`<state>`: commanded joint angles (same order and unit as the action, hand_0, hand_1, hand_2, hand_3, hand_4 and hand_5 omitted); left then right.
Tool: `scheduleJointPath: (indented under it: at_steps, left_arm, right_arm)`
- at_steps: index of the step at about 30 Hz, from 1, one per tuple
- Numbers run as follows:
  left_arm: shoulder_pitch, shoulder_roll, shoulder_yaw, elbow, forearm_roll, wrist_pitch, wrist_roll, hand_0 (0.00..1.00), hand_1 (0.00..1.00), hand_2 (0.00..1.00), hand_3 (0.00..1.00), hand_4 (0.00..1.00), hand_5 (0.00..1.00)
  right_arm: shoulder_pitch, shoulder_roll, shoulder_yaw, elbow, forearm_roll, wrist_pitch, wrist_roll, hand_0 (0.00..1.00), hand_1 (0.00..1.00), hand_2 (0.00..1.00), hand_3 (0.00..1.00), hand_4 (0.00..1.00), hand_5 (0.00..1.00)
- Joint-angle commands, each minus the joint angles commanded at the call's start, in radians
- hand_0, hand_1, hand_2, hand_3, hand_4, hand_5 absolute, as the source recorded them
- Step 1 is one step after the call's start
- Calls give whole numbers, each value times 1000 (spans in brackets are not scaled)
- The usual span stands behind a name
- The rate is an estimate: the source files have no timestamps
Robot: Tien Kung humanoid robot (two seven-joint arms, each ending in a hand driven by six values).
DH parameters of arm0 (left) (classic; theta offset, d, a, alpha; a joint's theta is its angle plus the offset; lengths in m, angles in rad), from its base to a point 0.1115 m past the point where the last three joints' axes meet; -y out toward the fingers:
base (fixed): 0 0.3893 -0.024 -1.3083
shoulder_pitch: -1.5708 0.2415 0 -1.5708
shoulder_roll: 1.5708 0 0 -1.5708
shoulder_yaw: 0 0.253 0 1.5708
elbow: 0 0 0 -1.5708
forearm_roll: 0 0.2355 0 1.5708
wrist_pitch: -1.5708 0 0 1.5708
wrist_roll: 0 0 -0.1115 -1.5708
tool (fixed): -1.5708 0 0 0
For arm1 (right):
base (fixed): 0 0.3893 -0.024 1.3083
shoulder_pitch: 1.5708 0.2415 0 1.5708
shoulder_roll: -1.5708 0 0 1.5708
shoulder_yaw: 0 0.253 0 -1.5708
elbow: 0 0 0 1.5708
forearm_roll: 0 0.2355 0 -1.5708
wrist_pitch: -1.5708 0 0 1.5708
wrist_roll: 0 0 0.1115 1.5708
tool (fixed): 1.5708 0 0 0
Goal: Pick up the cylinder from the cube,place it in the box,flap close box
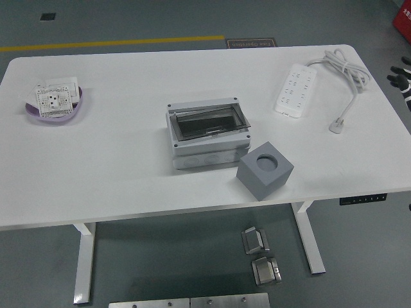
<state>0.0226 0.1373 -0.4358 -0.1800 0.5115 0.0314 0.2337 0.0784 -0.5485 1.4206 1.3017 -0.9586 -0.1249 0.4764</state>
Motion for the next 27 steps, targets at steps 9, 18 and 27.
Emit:
scheduleJointPath:
  at_steps: [9,18,27]
  left_arm:
    - [0,0,-13,0,11,1,2,678,708,554,653,517,196]
    - [-4,2,-2,0,-2,3,-4,678,708,555,654,519,193]
    - [-3,3,19,0,-24,5,-11,678,708,556,654,519,192]
  right_arm:
    - [10,4,-10,-1,-2,-8,6,813,732,766,822,864,595]
    - [17,2,-17,-1,-6,-17,13,812,731,763,819,859,587]
    - [17,1,-17,0,-6,-20,16,812,731,761,814,860,586]
